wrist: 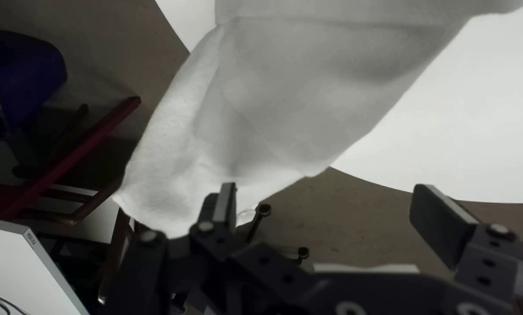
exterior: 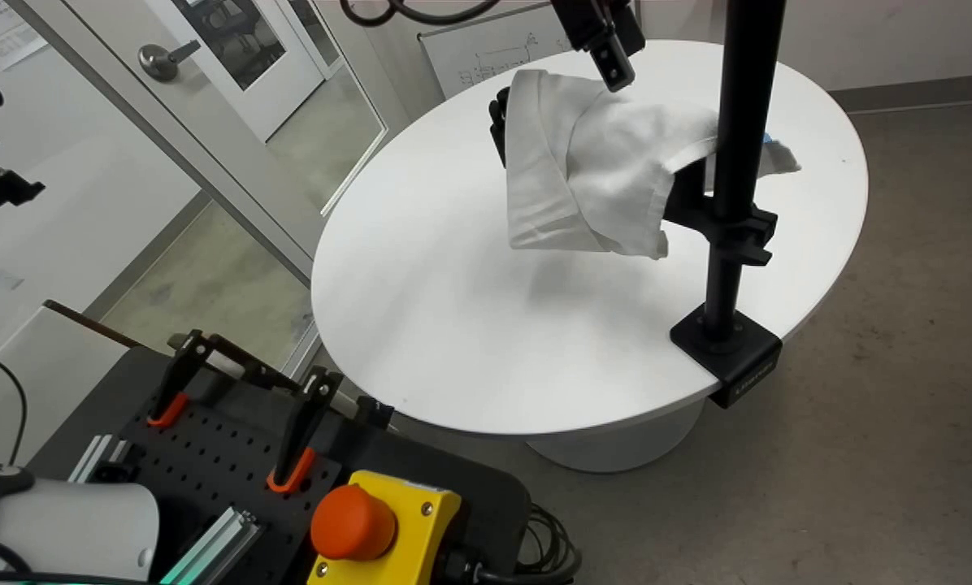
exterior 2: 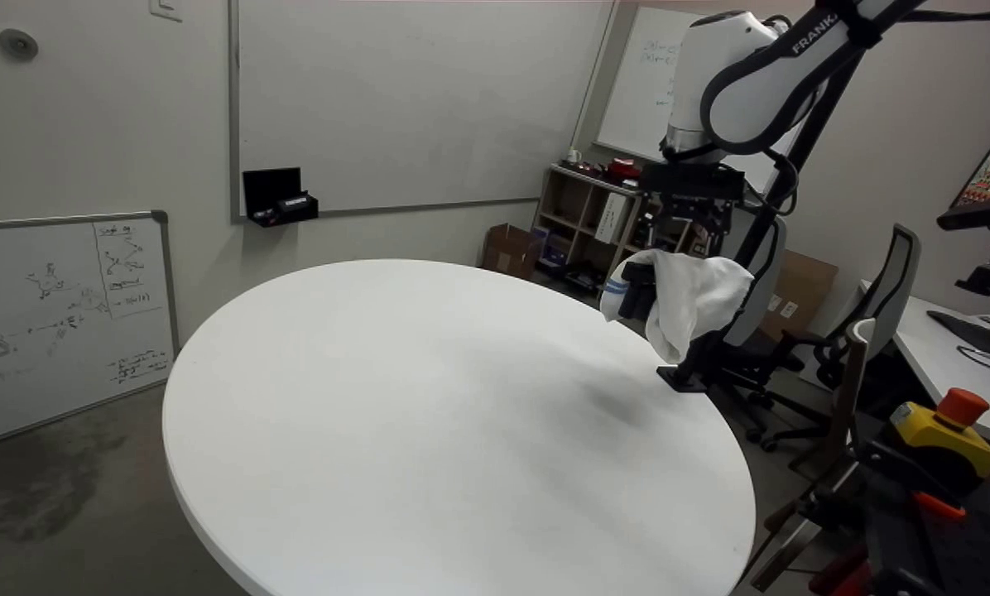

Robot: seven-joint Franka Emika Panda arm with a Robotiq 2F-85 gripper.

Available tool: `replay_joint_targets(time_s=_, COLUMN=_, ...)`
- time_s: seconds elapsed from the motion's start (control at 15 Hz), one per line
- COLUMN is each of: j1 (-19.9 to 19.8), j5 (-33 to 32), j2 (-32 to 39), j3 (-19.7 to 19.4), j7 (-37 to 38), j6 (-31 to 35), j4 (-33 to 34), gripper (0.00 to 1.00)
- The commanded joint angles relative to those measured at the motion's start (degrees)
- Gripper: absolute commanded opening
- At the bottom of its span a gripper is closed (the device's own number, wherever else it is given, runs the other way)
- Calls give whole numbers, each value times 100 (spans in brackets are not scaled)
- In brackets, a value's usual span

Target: Unhang the towel from the black stand and place it on the table

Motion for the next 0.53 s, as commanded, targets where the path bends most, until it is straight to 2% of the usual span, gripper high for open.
replay_joint_targets(time_s=0.0, j1=141, j5=-137, j2=0, j3=-91, j7=163, j6=40, j4=-62, gripper=100)
replay_joint_targets(time_s=0.47, j1=224, j5=-227, j2=-9, j3=-90, j7=176, j6=3, j4=-136, gripper=100)
